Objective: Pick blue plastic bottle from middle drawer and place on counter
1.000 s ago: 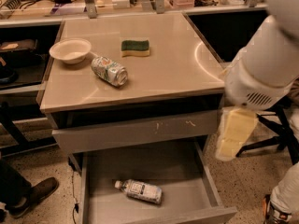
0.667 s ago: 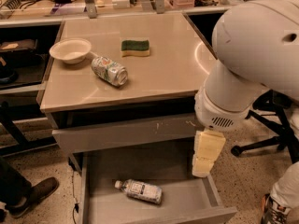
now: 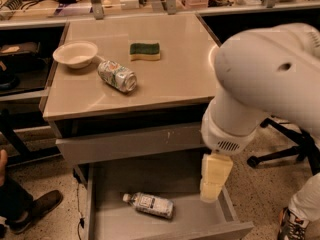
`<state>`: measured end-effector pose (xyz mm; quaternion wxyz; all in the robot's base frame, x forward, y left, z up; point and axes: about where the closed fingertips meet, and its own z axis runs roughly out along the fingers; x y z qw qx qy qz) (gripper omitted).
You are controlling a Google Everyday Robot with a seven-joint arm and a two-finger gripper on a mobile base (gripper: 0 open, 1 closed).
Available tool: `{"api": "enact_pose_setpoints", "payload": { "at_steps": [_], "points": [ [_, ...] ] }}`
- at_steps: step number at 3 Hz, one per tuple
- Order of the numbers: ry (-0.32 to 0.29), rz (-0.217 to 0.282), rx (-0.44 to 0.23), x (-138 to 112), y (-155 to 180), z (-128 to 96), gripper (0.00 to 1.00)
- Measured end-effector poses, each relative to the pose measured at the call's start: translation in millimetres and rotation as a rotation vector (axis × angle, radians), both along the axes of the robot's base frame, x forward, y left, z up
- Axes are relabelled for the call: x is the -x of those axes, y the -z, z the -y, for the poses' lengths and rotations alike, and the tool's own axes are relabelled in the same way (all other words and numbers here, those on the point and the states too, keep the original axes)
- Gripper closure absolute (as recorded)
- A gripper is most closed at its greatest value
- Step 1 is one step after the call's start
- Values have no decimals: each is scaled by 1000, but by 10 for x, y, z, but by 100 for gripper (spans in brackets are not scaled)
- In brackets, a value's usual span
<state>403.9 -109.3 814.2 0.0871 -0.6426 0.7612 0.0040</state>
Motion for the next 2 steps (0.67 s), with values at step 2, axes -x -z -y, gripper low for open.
{"api": "enact_pose_setpoints", "payload": {
  "at_steps": [2],
  "points": [
    [77,-87,6,60,1258,-337,0]
  ]
}}
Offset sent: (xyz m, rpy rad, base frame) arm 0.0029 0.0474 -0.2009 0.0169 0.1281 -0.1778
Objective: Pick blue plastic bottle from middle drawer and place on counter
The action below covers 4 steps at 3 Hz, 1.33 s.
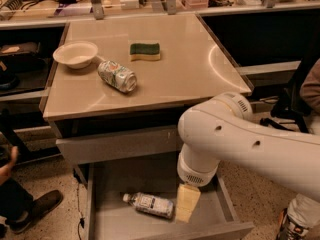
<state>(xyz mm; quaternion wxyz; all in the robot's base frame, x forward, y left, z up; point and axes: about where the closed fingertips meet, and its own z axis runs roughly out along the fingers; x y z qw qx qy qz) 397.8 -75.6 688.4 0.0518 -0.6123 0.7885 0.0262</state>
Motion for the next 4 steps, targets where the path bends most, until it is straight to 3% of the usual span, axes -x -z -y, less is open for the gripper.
{"api": "enact_pose_setpoints", "payload": {
  "at_steps": [1,2,3,4],
  "points": [
    [40,-43,-22,-46,408,-101,0],
    [46,-49,-27,-47,446,-109,0],
    [25,-51,-46,-20,607,-235,0],
    [30,-31,-82,-167,945,-477,0]
  ]
}}
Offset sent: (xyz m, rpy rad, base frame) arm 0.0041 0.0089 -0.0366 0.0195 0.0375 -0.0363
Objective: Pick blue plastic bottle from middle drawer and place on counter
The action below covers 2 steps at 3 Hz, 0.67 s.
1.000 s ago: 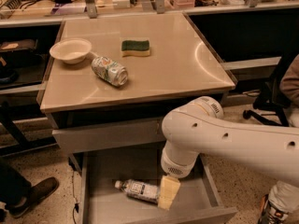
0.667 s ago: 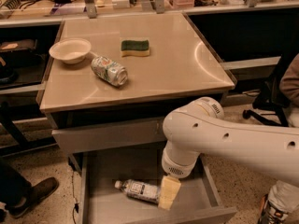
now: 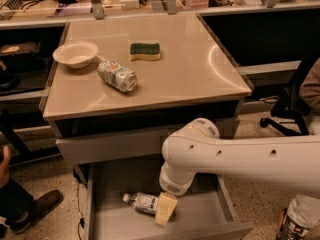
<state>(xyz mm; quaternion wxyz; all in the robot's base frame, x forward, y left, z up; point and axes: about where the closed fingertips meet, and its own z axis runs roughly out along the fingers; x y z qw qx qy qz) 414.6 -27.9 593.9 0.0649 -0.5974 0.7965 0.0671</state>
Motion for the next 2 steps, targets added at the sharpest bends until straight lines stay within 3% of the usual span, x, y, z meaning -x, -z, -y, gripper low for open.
{"api": "enact_pose_setpoints", "payload": {
  "at_steps": [1,2],
  "points": [
    [29,12,-53,-203,319,-185,0],
    [41,-15,-78,-307,668,-399,0]
  ]
}}
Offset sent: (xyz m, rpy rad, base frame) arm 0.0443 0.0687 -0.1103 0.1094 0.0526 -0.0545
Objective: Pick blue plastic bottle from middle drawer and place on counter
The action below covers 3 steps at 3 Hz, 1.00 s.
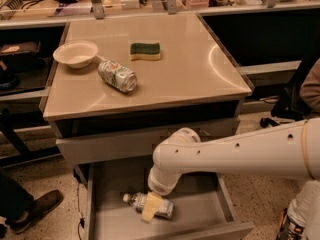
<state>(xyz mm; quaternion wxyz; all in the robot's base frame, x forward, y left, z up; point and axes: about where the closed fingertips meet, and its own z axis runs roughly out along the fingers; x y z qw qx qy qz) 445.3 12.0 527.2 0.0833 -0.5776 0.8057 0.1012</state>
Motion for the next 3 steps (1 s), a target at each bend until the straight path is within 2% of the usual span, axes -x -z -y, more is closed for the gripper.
{"api": "enact_pose_setpoints", "payload": {
  "at_steps": [2,3],
  "points": [
    [-18,-25,-21,34,147,-36,0],
    [5,-39,-56,-70,520,-85,0]
  ]
}}
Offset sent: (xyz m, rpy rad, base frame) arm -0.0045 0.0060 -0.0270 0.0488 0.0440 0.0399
